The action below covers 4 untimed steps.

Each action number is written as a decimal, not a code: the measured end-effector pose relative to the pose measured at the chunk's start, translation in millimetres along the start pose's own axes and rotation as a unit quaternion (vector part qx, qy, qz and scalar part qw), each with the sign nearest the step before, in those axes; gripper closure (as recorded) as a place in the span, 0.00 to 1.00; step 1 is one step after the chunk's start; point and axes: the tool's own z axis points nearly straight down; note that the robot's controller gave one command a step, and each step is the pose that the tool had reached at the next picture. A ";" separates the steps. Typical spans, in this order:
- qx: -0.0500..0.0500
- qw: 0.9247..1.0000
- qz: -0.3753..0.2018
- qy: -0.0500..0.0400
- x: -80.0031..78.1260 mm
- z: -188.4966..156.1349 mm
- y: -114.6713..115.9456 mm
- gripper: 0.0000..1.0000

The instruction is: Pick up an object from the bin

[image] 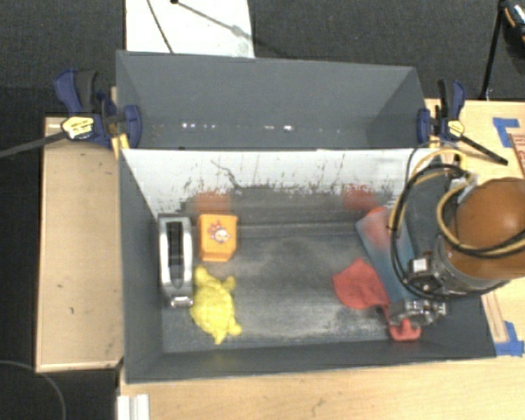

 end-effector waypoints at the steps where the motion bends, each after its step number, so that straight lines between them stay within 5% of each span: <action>1: -0.002 1.000 0.001 0.000 0.5 -21.1 1.5 1.00; 4: 0.004 1.000 0.003 0.002 0.7 -48.5 -1.3 1.00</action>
Offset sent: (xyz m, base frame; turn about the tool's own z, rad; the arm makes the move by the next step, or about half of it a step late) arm -0.0001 -0.0001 0.0522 0.0000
